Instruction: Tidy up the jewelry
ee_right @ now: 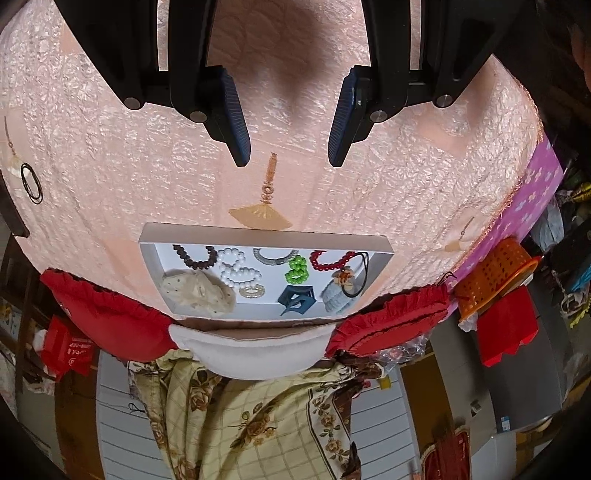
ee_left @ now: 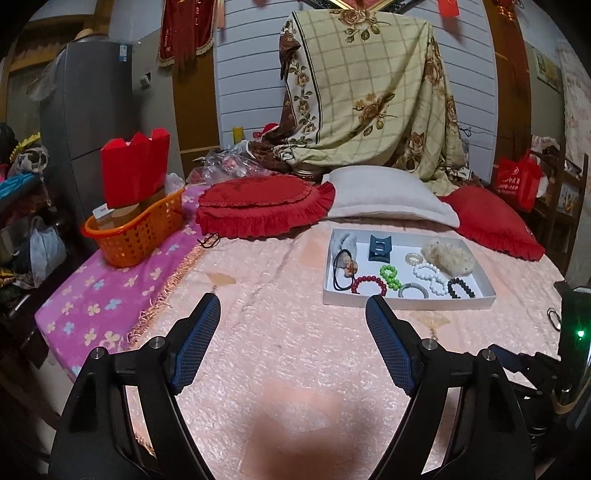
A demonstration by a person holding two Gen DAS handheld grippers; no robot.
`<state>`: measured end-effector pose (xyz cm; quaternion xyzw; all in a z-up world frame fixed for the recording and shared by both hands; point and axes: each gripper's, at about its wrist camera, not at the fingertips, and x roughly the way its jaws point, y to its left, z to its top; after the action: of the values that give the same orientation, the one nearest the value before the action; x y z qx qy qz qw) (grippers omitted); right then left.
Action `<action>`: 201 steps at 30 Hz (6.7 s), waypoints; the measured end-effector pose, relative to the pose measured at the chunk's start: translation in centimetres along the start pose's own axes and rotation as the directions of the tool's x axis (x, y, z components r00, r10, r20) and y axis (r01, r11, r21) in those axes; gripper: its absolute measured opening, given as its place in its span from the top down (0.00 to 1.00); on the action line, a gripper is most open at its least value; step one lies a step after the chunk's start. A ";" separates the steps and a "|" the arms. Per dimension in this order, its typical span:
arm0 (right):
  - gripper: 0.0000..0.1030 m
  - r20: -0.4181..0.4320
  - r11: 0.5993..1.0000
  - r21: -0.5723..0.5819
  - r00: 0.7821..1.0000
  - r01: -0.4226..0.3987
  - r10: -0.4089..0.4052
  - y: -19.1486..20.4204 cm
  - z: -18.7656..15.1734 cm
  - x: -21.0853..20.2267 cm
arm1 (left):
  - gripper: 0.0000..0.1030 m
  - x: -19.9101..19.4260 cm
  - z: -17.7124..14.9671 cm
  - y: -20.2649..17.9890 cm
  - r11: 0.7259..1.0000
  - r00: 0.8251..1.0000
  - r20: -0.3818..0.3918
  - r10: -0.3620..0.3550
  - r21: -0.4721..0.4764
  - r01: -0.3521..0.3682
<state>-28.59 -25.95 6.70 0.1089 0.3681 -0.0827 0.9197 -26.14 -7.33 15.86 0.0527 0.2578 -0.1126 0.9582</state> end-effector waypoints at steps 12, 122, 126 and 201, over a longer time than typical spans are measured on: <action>0.59 -0.029 0.998 0.036 0.999 0.045 -0.044 -1.6 -1.0 0.9 | 0.21 0.6 -1.0 -0.7 1.000 0.999 -0.050 -0.016 -0.020 0.015; 0.53 -0.089 0.974 0.003 0.970 0.227 -0.226 -1.7 -0.2 0.8 | 0.18 7.4 -6.1 -2.9 0.997 0.895 -0.439 -0.073 -0.025 0.069; 0.53 -0.085 0.973 -0.018 0.970 0.228 -0.229 -1.4 0.0 0.9 | 0.18 7.6 -6.1 -2.9 0.997 0.892 -0.444 -0.079 -0.032 0.073; 0.43 -0.042 0.982 0.022 0.982 0.186 -0.185 -1.3 0.7 -0.7 | 0.18 4.2 -4.4 -3.0 0.996 0.927 -0.366 -0.085 -0.030 0.079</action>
<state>-28.92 -27.33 7.45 0.0875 0.3938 -0.1706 0.8990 -25.50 -10.33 9.79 0.0550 0.4351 -0.1388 0.8879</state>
